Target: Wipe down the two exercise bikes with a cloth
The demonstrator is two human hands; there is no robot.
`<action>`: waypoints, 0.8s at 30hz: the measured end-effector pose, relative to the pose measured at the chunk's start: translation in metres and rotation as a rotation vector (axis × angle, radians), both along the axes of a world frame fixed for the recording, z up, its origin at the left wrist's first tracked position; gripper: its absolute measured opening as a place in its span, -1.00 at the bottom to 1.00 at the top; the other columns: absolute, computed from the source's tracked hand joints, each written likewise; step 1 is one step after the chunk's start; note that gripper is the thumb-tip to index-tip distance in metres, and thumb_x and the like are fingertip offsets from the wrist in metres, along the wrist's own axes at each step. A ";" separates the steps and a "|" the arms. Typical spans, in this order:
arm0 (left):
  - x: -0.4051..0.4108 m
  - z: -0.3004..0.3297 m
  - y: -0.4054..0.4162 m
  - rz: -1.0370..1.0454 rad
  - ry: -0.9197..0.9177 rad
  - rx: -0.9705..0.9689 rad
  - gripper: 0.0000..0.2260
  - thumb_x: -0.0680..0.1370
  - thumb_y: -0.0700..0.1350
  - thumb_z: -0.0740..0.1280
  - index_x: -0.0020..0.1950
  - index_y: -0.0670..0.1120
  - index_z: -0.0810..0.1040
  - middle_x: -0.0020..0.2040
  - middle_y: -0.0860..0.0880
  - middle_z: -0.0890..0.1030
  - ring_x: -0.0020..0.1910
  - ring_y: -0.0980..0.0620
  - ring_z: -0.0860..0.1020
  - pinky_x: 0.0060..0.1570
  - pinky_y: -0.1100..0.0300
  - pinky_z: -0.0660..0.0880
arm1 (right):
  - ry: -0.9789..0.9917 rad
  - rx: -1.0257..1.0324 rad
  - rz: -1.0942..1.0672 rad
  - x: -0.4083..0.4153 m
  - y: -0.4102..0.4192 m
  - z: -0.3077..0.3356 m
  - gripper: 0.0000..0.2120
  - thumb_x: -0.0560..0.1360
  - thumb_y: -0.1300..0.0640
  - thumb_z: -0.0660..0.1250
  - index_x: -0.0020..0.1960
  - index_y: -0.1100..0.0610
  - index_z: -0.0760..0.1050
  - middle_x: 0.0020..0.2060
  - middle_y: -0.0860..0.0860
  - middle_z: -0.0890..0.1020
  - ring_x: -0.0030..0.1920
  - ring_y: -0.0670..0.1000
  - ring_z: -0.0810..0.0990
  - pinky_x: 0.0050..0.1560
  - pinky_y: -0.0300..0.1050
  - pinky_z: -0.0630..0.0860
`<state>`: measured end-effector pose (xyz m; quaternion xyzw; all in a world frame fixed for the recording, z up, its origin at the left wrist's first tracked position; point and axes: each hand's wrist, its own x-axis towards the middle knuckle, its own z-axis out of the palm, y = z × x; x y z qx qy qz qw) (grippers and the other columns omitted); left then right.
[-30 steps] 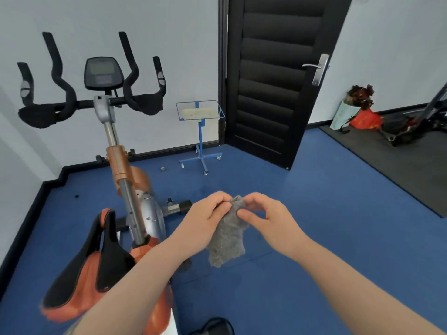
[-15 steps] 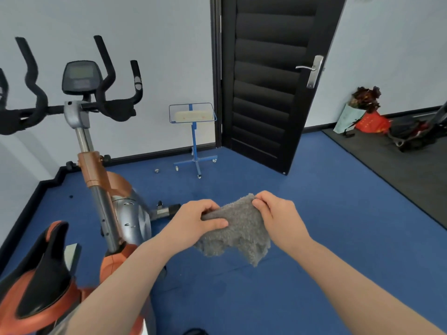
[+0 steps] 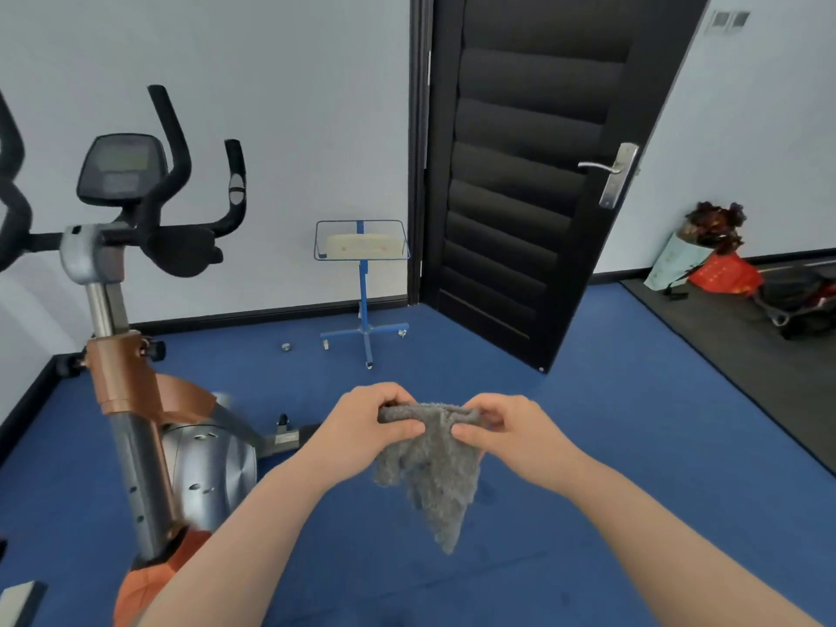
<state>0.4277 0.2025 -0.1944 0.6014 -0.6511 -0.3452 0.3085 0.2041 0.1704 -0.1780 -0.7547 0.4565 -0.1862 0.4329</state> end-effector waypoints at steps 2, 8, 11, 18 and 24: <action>0.007 0.000 -0.031 0.017 -0.020 0.008 -0.87 0.47 -0.03 0.49 -0.17 0.16 0.57 -0.21 0.24 0.63 -0.24 0.27 0.56 -0.25 0.43 0.40 | 0.057 -0.029 0.018 0.006 -0.034 0.004 -0.92 0.51 0.01 0.40 -0.14 -0.01 0.58 -0.22 -0.04 0.68 -0.17 -0.07 0.65 0.03 0.00 0.56; 0.026 -0.019 -0.116 0.029 -0.114 0.119 -0.87 0.47 0.03 0.47 -0.16 0.17 0.54 -0.19 0.18 0.62 -0.18 0.22 0.56 -0.17 0.30 0.43 | 0.267 -0.192 -0.063 0.009 -0.124 -0.004 -0.92 0.55 -0.03 0.31 -0.11 -0.10 0.53 -0.29 -0.07 0.62 -0.21 -0.08 0.58 -0.10 0.01 0.55; 0.028 -0.032 -0.154 0.031 -0.185 0.193 -0.87 0.46 0.05 0.48 -0.13 0.15 0.54 -0.15 0.13 0.62 -0.15 0.18 0.57 -0.11 0.24 0.48 | 0.342 -0.192 -0.087 0.003 -0.160 -0.016 -0.93 0.55 -0.04 0.30 -0.11 -0.12 0.50 -0.30 -0.10 0.61 -0.23 -0.12 0.56 -0.16 -0.07 0.54; 0.012 -0.051 -0.267 0.038 -0.191 0.295 -0.76 0.48 -0.31 0.35 0.01 0.01 0.57 0.00 0.04 0.60 -0.10 0.08 0.57 -0.03 0.15 0.58 | 0.459 -0.221 0.013 0.004 -0.279 -0.040 -0.94 0.55 -0.03 0.29 -0.09 -0.09 0.49 -0.30 -0.14 0.56 -0.25 -0.10 0.52 -0.34 -0.23 0.33; 0.000 -0.044 -0.369 0.065 -0.168 0.290 -0.86 0.51 -0.14 0.41 0.00 0.08 0.55 0.00 0.09 0.60 -0.03 0.12 0.60 0.01 0.23 0.55 | 0.443 -0.223 0.032 -0.010 -0.387 -0.040 -0.91 0.55 -0.04 0.29 -0.13 -0.09 0.46 -0.34 -0.14 0.51 -0.30 -0.15 0.45 -0.34 -0.23 0.29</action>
